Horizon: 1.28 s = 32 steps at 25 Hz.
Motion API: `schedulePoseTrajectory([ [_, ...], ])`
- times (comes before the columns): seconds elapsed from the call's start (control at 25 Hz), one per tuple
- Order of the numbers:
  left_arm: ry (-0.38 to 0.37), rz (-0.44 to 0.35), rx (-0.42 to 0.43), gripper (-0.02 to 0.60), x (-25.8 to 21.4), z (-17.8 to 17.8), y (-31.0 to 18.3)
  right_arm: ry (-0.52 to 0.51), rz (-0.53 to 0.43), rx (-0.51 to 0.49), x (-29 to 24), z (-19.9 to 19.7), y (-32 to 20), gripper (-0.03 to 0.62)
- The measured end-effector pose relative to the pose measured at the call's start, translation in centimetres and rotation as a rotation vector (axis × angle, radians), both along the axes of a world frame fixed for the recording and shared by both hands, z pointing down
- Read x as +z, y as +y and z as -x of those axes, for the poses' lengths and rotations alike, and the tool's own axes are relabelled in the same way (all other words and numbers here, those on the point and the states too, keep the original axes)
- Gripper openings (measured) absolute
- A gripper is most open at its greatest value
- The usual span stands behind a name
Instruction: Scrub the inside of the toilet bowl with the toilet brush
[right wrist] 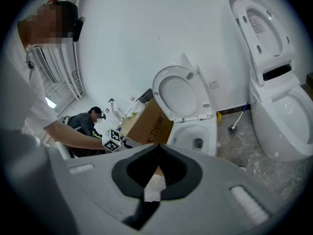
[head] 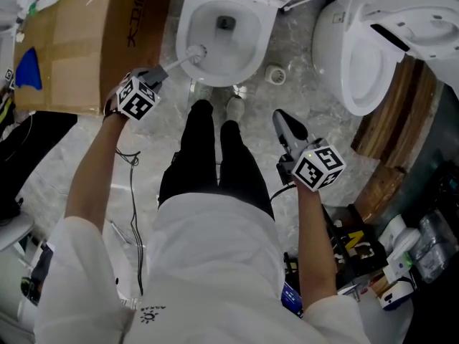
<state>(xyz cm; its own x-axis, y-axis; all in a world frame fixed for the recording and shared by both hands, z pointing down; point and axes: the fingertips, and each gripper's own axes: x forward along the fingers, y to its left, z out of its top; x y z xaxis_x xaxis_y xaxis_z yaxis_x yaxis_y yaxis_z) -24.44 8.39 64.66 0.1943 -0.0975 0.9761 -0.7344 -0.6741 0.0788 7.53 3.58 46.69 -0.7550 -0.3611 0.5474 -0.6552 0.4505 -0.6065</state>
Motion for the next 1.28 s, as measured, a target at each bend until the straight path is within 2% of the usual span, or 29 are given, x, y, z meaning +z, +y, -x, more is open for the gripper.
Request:
schedulePoseTrajectory([
  [0.32, -0.007, 0.004, 0.030, 0.152, 0.1, 1.7, -2.7, 0.008, 0.013, 0.029, 0.5, 0.5, -1.2, 0.000],
  [0.44, -0.007, -0.010, 0.067, 0.152, 0.1, 2.0, -3.8, 0.003, 0.016, 0.044, 0.7, 1.0, -1.7, 0.000],
  [0.6, 0.036, -0.043, 0.086, 0.152, -0.4, 1.2, -5.6, 0.001, 0.022, 0.069, 1.0, 1.4, -2.2, 0.000],
  [0.88, 0.080, -0.054, 0.187, 0.152, 0.4, -2.3, -9.2, 0.006, 0.030, 0.135, 1.5, 1.1, -2.8, 0.000],
  [1.28, 0.168, -0.040, 0.240, 0.153, 4.3, -10.5, -11.8, 0.040, 0.065, 0.240, 3.0, -2.1, -1.4, 0.000],
])
